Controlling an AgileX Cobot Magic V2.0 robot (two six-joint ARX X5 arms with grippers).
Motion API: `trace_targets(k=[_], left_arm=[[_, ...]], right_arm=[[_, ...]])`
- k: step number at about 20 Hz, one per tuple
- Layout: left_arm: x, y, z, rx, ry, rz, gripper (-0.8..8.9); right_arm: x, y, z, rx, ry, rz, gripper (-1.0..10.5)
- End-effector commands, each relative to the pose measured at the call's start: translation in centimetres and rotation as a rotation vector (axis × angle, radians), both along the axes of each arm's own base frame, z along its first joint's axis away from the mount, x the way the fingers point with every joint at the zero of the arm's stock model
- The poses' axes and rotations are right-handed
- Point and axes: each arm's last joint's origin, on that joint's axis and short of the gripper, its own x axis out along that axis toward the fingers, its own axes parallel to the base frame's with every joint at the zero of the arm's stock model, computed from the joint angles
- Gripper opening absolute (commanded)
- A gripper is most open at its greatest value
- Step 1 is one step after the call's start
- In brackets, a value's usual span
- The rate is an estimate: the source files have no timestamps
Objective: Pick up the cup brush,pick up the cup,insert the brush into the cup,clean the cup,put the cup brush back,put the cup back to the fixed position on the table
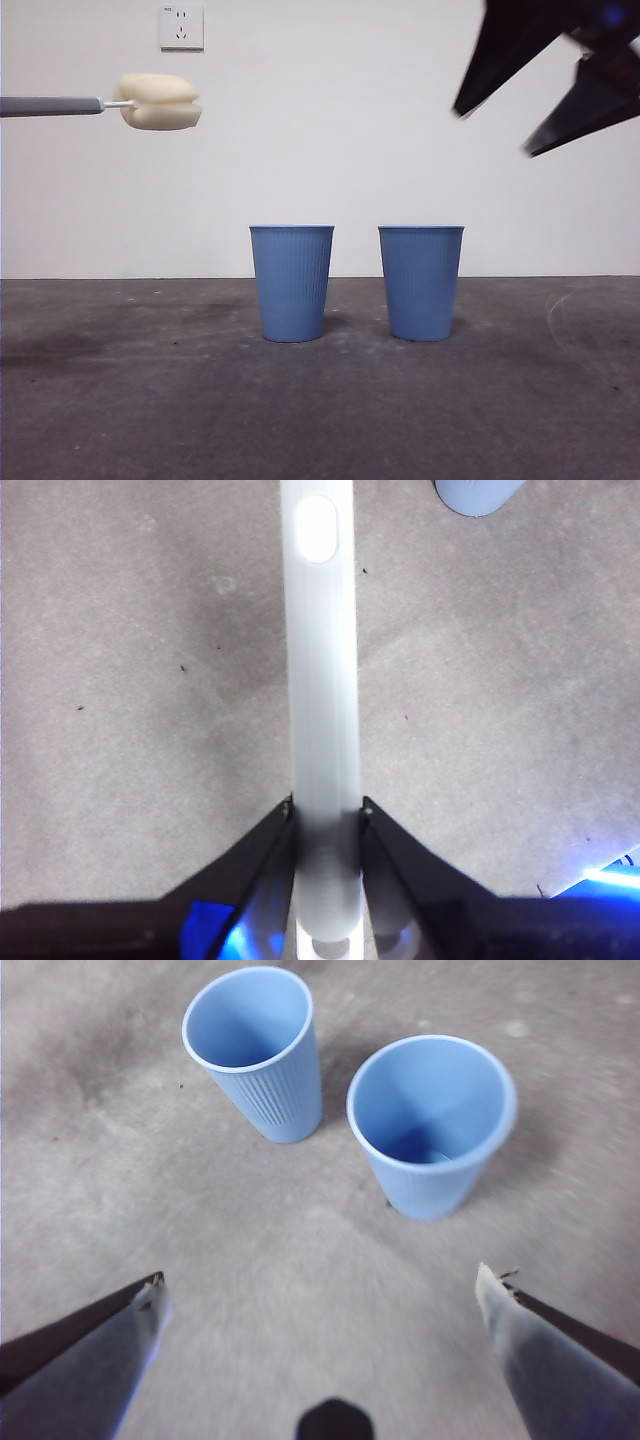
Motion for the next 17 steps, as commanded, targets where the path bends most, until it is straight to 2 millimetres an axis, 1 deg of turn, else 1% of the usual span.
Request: trace_targets(k=[1, 4, 6, 9, 12, 17], left_arm=[[-0.1, 0.0, -0.1, 0.003, 0.004, -0.016, -0.09], [-0.1, 0.0, -0.1, 0.005, 0.011, -0.015, -0.09], [-0.2, 0.0, -0.2, 0.002, 0.017, -0.018, -0.09], [-0.2, -0.1, -0.2, -0.018, 0.019, -0.030, -0.09], [-0.2, -0.1, -0.1, -0.023, 0.018, -0.033, -0.09], [-0.1, -0.1, -0.1, -0.024, 0.016, -0.033, -0.09]], right_arm=[[0.6, 0.8, -2.7, 0.015, 0.031, -0.026, 5.6], [0.5, 0.7, -6.2, 0.037, 0.010, -0.075, 5.6], [0.2, 0.6, -8.1, 0.065, -0.050, -0.095, 5.6], [0.0, 0.4, -9.9, 0.126, -0.146, -0.134, 5.6], [0.1, 0.3, -12.1, 0.137, -0.209, -0.164, 5.6], [1.6, 0.9, -14.8, 0.158, -0.256, -0.183, 5.6]])
